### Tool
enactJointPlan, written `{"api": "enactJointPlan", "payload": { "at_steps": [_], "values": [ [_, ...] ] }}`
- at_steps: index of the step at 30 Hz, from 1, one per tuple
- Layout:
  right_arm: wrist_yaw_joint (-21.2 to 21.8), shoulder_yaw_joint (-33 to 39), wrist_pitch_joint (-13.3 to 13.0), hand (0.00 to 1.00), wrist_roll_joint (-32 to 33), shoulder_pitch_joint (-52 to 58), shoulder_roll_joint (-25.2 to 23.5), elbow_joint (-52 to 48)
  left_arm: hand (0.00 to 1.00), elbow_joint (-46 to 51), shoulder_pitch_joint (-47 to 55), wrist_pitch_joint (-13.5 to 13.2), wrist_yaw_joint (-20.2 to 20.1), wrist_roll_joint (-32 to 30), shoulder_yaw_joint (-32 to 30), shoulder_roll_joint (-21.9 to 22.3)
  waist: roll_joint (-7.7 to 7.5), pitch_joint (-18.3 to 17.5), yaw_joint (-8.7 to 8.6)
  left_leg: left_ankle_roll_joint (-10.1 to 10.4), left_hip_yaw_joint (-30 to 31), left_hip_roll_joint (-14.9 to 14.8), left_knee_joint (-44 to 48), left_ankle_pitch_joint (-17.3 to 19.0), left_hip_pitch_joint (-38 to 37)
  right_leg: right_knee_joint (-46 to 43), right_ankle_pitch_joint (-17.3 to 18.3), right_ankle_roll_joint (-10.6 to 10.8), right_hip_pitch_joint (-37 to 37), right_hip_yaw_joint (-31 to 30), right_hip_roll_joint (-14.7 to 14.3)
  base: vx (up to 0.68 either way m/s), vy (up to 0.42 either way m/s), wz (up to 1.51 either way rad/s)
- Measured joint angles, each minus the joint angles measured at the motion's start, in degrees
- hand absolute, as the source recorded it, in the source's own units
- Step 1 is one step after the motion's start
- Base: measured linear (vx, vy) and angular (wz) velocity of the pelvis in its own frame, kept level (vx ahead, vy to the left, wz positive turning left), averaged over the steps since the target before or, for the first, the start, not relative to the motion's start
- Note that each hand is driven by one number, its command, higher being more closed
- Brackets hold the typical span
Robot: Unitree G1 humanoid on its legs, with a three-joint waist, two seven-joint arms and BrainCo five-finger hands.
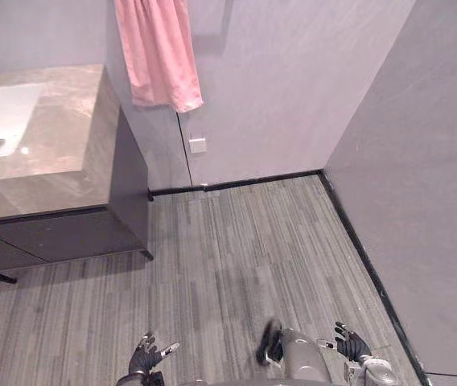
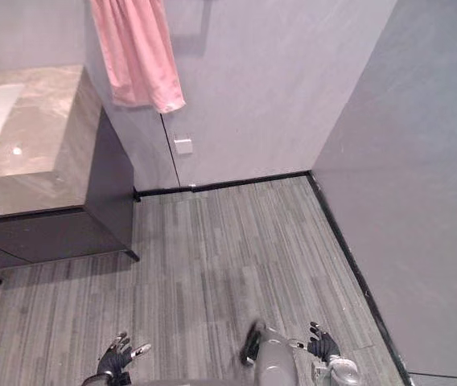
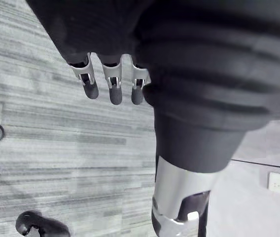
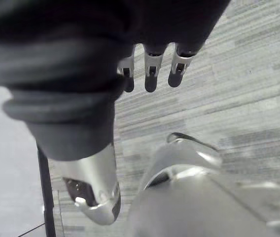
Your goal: Organize washtable
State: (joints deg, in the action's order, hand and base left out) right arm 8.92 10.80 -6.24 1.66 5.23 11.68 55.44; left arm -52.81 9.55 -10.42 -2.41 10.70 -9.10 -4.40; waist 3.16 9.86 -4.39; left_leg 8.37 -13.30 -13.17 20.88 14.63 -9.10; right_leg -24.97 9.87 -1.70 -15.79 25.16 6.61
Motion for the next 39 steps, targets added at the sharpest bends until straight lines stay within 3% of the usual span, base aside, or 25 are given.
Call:
{"api": "enactJointPlan", "payload": {
  "at_steps": [2, 3, 5, 7, 10, 12, 14, 15, 16, 17, 18, 21, 22, 23, 26, 28, 29, 30, 31, 32, 33, 35, 37, 38, 39],
  "values": [
    [-0.06, -0.11, 0.13, 0.00, 0.08, 0.62, -0.05, 0.04, 0.00, 0.45, -0.10, 0.00, -0.02, -0.01, -0.04, 0.26, 0.36, 0.96, -0.03, 1.91, 1.67, -3.83, 15.71, -1.16, 6.52, 5.02, -0.64, -1.04, 5.14, 1.69, -2.49, 0.47, -0.293, 0.37],
    [-0.29, -0.47, 0.12, 0.00, 0.40, 1.05, -0.02, 0.04, 0.00, 0.53, 0.20, 0.02, 0.04, 0.00, -0.10, 0.10, -0.16, 1.65, 0.56, 1.45, 0.97, -6.27, 27.34, -0.86, 10.01, 8.89, -0.85, -1.42, 10.82, 2.69, -3.96, 0.41, -0.208, 0.21],
    [-1.17, -0.65, -0.13, 0.00, 1.65, 0.35, 0.05, -0.16, 0.00, 0.69, -0.02, 0.02, -0.01, -0.02, -0.06, 0.06, -1.79, 2.30, 1.39, -0.48, -2.15, -6.73, 35.21, 0.23, 15.77, 13.92, -0.64, -1.66, 17.34, 2.84, -4.60, 0.40, -0.189, 0.15],
    [-1.41, -0.56, -0.18, 0.00, 2.28, -1.00, 0.36, -0.09, 0.00, 1.84, -0.84, 0.00, 0.00, -0.02, -0.08, -0.01, -2.56, 2.73, 2.48, -2.19, -3.39, -4.89, 32.25, 1.26, 22.01, 16.72, -0.58, -1.48, 19.77, 2.70, -4.78, 0.31, -0.090, -0.05],
    [-1.41, 0.01, -0.26, 0.00, 2.28, -3.43, -0.74, -0.16, 0.00, 3.09, -1.31, -0.02, -0.01, 0.14, -0.56, -0.43, -3.93, 3.73, 4.82, -3.30, -4.06, 1.44, 12.03, 0.81, 27.44, 18.46, -0.02, -0.42, 22.41, 1.29, -3.34, 0.32, 0.054, -0.30],
    [-1.44, 0.31, -0.59, 0.00, 2.25, -2.57, -1.66, -0.59, 0.00, 3.91, -1.52, -0.12, -0.02, 0.11, -0.50, -0.40, -4.18, 4.12, 5.43, -4.68, -3.26, 5.74, -8.14, -8.43, 27.19, 20.21, 1.72, 3.07, 26.13, 1.27, -2.65, 0.36, 0.153, -0.08],
    [-1.45, -0.22, -0.76, 0.00, 2.24, -2.31, -2.77, -0.56, 0.00, 3.90, -1.08, -0.10, 0.05, 0.11, -0.60, -0.89, -4.76, 3.64, 6.65, -7.53, -2.55, 7.10, -8.73, -16.16, 26.16, 20.76, 3.19, 5.31, 27.97, -0.16, -1.95, 0.47, 0.223, -0.23],
    [-1.45, -0.23, -0.99, 0.00, 2.22, -2.20, -3.55, -0.57, 0.00, 4.37, -1.66, -0.12, 0.05, 0.12, -0.66, -1.55, -7.17, 3.65, 6.72, -9.02, -2.80, 8.81, -7.44, -15.42, 26.55, 21.16, 3.54, 5.88, 28.27, -0.46, -0.21, 0.45, 0.179, -0.16],
    [-1.44, -0.23, -1.01, 0.00, 2.21, -2.22, -3.75, -0.54, 0.00, 4.51, -1.93, -0.11, 0.04, 0.12, -1.11, -1.94, -7.90, 3.61, 6.77, -10.16, -2.67, 9.49, -6.27, -14.39, 26.96, 21.10, 3.36, 6.02, 28.71, -0.55, 0.46, 0.56, 0.176, 0.05],
    [-1.59, -0.20, -1.04, 0.00, 2.21, -2.15, -3.83, -0.41, 0.00, 5.05, -1.88, -0.04, -0.02, 0.14, -1.97, -1.91, -8.67, 3.57, 6.84, -11.78, -2.77, 10.06, -2.23, -11.44, 27.56, 19.18, 2.92, 6.77, 28.95, -1.42, 1.89, 0.47, 0.185, -0.01],
    [-1.86, -0.15, -1.04, 0.00, 2.20, -2.24, -3.68, 0.09, 0.00, 5.03, -1.38, -0.01, 0.01, 0.14, -2.69, -1.70, -8.46, 3.53, 7.00, -11.81, -3.22, 9.54, 0.59, -7.94, 26.44, 11.91, 3.01, 7.09, 27.54, -3.35, 3.39, 0.56, 0.231, -0.15],
    [-1.97, -0.34, -1.23, 0.00, 2.08, -2.23, -3.80, 0.13, 0.00, 5.19, 0.11, 0.02, 0.04, 0.17, -2.50, -2.58, -8.06, 3.66, 6.61, -12.11, -3.95, 10.04, 0.73, -3.35, 19.70, -16.23, 0.24, 10.88, 18.76, -6.48, 9.34, 0.39, 0.162, -0.14],
    [-1.88, -0.62, -1.19, 0.00, 2.06, -2.07, -3.80, 0.13, 0.00, 5.50, 0.10, 0.01, 0.06, 0.18, -2.30, -3.25, -8.04, 3.67, 6.34, -12.59, -3.65, 10.83, -1.18, -2.54, 15.88, -27.48, 1.26, 9.37, 14.21, -6.70, 11.35, 0.55, 0.149, 0.26],
    [-1.71, -1.15, -1.19, 0.00, 2.06, -2.08, -3.76, 0.11, 0.00, 5.77, 0.24, -0.04, 0.13, 0.25, -2.29, -3.56, -7.38, 3.85, 5.54, -12.67, -2.89, 11.34, -4.18, -2.50, 11.99, -32.34, 2.32, 7.63, 10.96, -6.11, 11.88, 0.45, 0.094, 0.37],
    [-1.20, -2.89, -1.25, 0.00, 1.54, -2.80, -3.76, 0.03, 0.00, 6.25, 0.27, -0.06, 0.35, 0.14, -2.31, -3.89, -6.38, 4.42, 4.83, -12.47, -1.62, 10.96, -8.76, -2.67, 5.07, -24.62, 5.25, 4.52, 5.03, -4.06, 8.36, 0.46, 0.027, 0.32],
    [-1.26, -2.84, -1.25, 0.00, 1.07, -2.89, -3.60, 0.04, 0.00, 6.11, -0.76, -0.04, 0.72, 0.13, -2.28, -3.49, -6.14, 4.56, 3.65, -12.45, 0.68, 10.17, -9.62, -2.66, 2.61, -6.59, 4.15, 3.60, 1.09, -5.54, 2.88, 0.45, -0.088, 0.61],
    [-1.28, -2.83, -1.24, 0.00, 1.07, -3.09, -3.56, 0.02, 0.00, 6.13, -0.83, -0.04, 0.83, 0.13, -2.30, -3.54, -6.20, 4.52, 3.39, -11.96, 1.00, 10.12, -10.18, -2.67, 1.86, -1.35, 2.02, 3.76, 0.52, -6.25, 1.30, 0.42, -0.115, 0.71],
    [-1.31, -2.84, -1.24, 0.00, 1.07, -2.22, -3.39, 0.04, 0.00, 6.13, -0.74, -0.04, 1.10, 0.10, -2.17, -3.46, -6.71, 4.30, 3.24, -9.64, 1.67, 10.63, -11.09, -2.10, -0.17, 8.96, -5.44, 3.26, 0.81, -7.96, -0.59, 0.35, -0.103, 0.56],
    [-1.33, -2.83, -1.24, 0.00, 1.07, -1.52, -3.35, 0.04, 0.00, 6.11, -0.62, -0.02, 1.17, 0.10, -2.15, -3.36, -7.34, 4.19, 3.25, -8.43, 2.55, 11.24, -11.21, -1.38, -0.94, 12.04, -10.42, 2.96, 1.00, -8.75, -0.94, 0.44, -0.169, 0.82],
    [-1.35, -2.78, -1.22, 0.00, 1.08, 0.18, -3.10, 0.13, 0.00, 5.60, -0.69, 0.05, 1.20, 0.08, -2.31, -3.13, -9.79, 3.00, 3.24, -6.22, 4.53, 12.98, -11.19, 0.32, -3.16, 11.99, -16.40, -2.15, 1.22, -9.66, 0.15, 0.44, -0.189, 0.66],
    [-1.58, -2.25, -1.05, 0.00, 1.09, -0.16, -1.89, 0.43, 0.00, 4.80, -1.45, 0.18, 1.06, 0.00, -2.22, -1.17, -5.86, 2.78, 3.67, -5.70, 5.58, 10.25, -10.63, 1.11, -3.28, 9.79, -15.76, -1.35, 1.41, -9.01, -1.27, 0.41, -0.177, 0.73],
    [-1.70, -1.37, -1.20, 0.00, 1.08, 0.15, -1.76, -0.33, 0.00, 5.11, -2.03, -0.04, 1.16, -0.05, -2.27, 0.16, -3.72, 2.03, 2.95, -5.04, 6.30, 8.18, -9.21, 1.40, -2.52, 10.78, -11.44, -0.45, 2.77, -7.01, -2.23, 0.40, -0.177, 0.63],
    [-1.69, -1.16, -1.13, 0.00, 1.08, 0.56, -2.67, -0.80, 0.00, 5.07, -2.33, 0.13, 1.05, -0.12, -2.29, 0.29, -3.38, 2.03, 2.39, -3.08, 5.84, 5.63, 0.49, 1.32, 1.05, 12.29, -9.77, -0.70, 5.76, -4.50, -2.90, 0.34, -0.207, 0.70],
    [-1.72, -1.18, -1.02, 0.00, 1.09, 1.74, -3.12, -1.60, 0.00, 5.22, -2.04, 0.16, 1.03, -0.12, -2.31, 0.62, -3.44, 2.14, 2.81, -1.18, 3.79, 2.44, 10.89, 1.01, 5.05, 15.35, -9.55, -0.95, 9.86, -3.37, -3.92, 0.21, -0.145, 0.40],
    [-1.91, -1.12, -0.98, 0.00, 1.12, 2.60, -3.35, -3.05, 0.00, 5.32, -1.74, 0.15, 1.03, -0.12, -2.28, 1.15, -3.30, 2.08, 3.77, -1.65, 0.38, -0.39, 17.23, 1.37, 7.08, 17.76, -9.51, -1.00, 13.18, -3.06, -5.14, 0.20, -0.120, 0.23]
  ]
}}
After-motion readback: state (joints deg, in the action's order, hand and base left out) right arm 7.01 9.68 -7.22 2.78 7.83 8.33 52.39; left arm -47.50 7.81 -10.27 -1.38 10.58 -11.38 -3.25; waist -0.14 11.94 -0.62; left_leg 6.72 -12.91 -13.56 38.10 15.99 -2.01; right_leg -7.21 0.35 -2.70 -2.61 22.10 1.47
